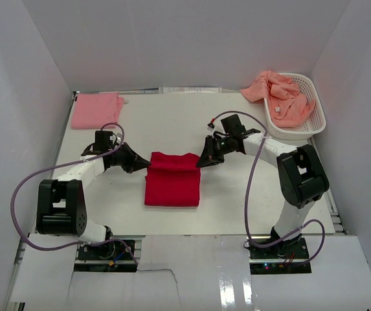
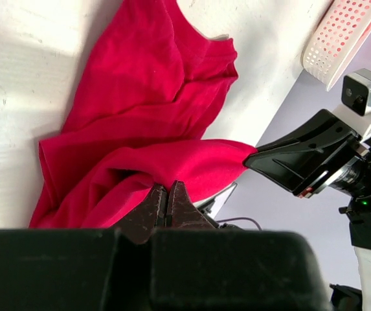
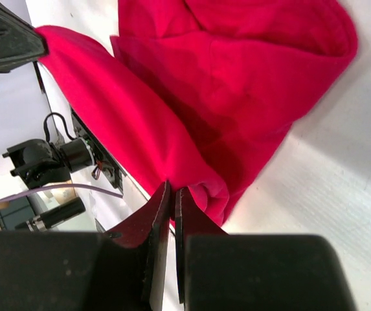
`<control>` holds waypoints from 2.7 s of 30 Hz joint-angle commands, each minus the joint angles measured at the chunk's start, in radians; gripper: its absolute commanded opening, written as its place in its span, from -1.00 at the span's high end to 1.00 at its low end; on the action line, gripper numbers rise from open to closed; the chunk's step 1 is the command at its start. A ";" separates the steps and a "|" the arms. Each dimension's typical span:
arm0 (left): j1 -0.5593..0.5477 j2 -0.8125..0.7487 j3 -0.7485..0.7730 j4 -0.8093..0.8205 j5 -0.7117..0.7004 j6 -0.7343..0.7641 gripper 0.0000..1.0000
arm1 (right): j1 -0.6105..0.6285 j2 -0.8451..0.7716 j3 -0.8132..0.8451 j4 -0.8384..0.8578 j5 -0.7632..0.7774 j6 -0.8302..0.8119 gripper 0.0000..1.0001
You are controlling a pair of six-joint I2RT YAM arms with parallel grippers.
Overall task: Fold and stack the t-shirts
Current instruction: Fold the long partially folded tshirt into a neat square
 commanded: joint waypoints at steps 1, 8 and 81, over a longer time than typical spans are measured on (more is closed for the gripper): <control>0.008 0.017 0.047 0.061 -0.002 0.015 1.00 | -0.014 0.023 0.061 0.008 -0.009 -0.025 0.85; 0.008 0.094 0.096 0.097 -0.009 0.018 1.00 | -0.032 0.065 0.084 0.008 -0.004 -0.039 0.85; -0.171 0.387 0.182 0.520 0.153 0.127 0.99 | 0.043 0.543 0.348 0.529 -0.099 0.071 0.85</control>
